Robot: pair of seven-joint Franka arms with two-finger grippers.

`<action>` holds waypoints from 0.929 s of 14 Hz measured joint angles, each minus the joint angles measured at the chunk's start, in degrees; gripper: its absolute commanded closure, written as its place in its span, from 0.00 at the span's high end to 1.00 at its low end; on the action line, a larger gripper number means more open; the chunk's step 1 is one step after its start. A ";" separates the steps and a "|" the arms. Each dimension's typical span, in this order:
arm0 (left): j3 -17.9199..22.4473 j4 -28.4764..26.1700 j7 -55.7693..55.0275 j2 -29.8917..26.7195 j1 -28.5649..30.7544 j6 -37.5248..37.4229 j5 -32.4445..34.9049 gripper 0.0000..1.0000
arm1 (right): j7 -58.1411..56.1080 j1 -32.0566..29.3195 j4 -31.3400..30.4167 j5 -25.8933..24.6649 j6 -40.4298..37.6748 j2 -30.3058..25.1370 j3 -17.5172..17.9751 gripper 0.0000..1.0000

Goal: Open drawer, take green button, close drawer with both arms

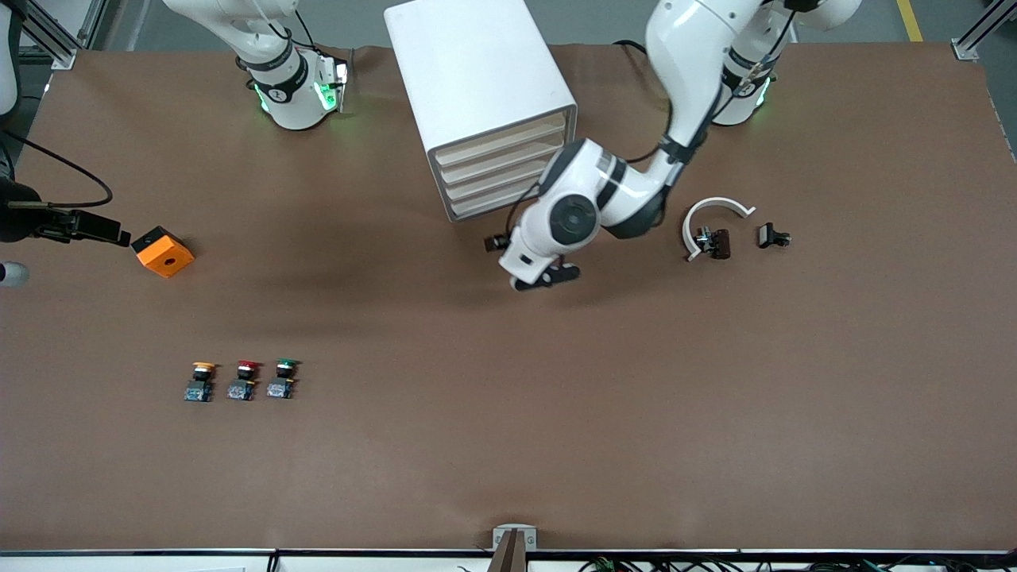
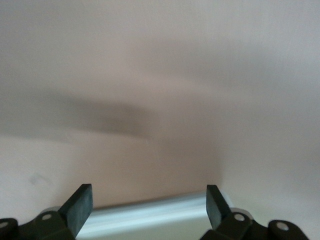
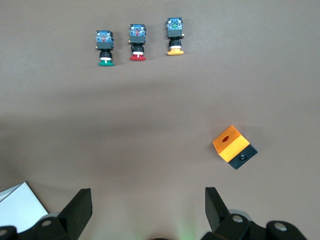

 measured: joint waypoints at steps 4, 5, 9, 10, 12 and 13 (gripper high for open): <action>0.12 0.09 0.00 -2.39 7.74 -0.41 8.53 1.00 | 0.70 1.00 0.40 -0.41 -0.11 -0.14 0.00 1.00; 0.13 -0.02 0.00 -2.96 9.18 -0.54 10.06 1.00 | 0.72 0.99 1.03 -0.41 -0.13 -0.14 -0.07 1.00; 0.12 -2.45 -0.01 -5.30 13.30 -0.82 15.29 1.00 | 0.79 0.99 3.58 -0.42 -2.26 -0.18 -0.24 1.00; 0.11 -3.10 -0.01 -6.06 14.26 -1.16 15.60 1.00 | 0.88 0.95 3.71 -0.47 -2.28 -0.19 -0.35 1.00; 0.10 -4.14 0.00 -7.41 15.43 -2.53 15.66 1.00 | 0.92 0.35 3.84 -0.57 -1.76 -0.27 -0.75 1.00; 0.09 -4.57 0.00 -8.07 15.69 -3.02 15.66 1.00 | 0.91 -0.11 3.91 -0.58 -1.64 -0.63 -0.95 1.00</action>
